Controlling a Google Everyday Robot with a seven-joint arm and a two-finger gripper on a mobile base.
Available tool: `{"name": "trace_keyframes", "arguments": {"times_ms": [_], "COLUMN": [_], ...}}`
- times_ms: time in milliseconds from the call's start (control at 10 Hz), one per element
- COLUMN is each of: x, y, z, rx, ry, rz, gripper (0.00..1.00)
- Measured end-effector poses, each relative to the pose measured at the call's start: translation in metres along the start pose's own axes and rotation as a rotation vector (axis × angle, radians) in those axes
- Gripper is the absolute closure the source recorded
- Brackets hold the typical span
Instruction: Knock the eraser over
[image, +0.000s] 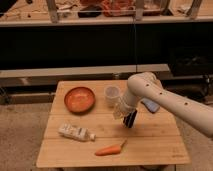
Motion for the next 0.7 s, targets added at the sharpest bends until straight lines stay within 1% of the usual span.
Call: {"name": "trace_keyframes", "arguments": {"times_ms": [700], "x": [-0.0079], "y": [-0.0046], "z": [0.0017], "rx": [-0.007], "ry": [-0.024], "rz": [-0.009], "gripper": [1.0]}}
